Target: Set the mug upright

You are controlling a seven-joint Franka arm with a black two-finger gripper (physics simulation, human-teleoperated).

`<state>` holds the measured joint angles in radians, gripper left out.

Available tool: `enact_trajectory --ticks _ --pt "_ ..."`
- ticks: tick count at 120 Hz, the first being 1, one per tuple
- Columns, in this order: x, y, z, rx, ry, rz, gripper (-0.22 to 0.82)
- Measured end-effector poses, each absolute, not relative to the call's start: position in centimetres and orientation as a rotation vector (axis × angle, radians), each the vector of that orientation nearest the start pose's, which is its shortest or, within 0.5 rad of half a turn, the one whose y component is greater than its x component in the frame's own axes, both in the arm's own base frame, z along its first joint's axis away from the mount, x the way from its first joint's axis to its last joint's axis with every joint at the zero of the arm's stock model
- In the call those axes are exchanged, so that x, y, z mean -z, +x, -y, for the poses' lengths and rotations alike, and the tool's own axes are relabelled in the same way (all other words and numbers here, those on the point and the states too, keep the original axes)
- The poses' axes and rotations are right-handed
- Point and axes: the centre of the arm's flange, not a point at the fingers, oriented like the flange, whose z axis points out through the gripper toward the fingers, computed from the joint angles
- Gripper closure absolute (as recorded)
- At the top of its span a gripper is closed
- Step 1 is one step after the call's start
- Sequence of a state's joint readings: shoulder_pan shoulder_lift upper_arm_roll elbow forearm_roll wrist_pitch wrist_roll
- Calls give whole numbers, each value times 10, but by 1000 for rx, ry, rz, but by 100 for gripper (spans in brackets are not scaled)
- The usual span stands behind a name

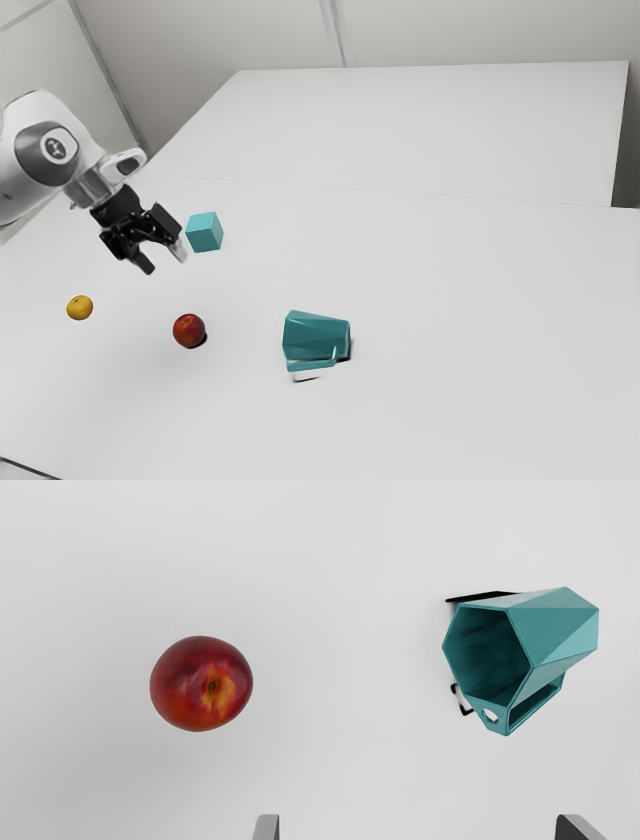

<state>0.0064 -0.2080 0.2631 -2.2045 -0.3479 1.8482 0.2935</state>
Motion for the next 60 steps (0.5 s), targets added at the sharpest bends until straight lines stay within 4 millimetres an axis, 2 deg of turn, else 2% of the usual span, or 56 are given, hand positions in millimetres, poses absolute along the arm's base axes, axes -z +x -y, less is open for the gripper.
enact_trajectory --ticks 12,32,60 --pt "-436 452 -110 -93 -3640 334 0" --pt "-398 444 -109 -106 -3769 577 0" --pt "-359 444 -71 -109 -3838 635 0"
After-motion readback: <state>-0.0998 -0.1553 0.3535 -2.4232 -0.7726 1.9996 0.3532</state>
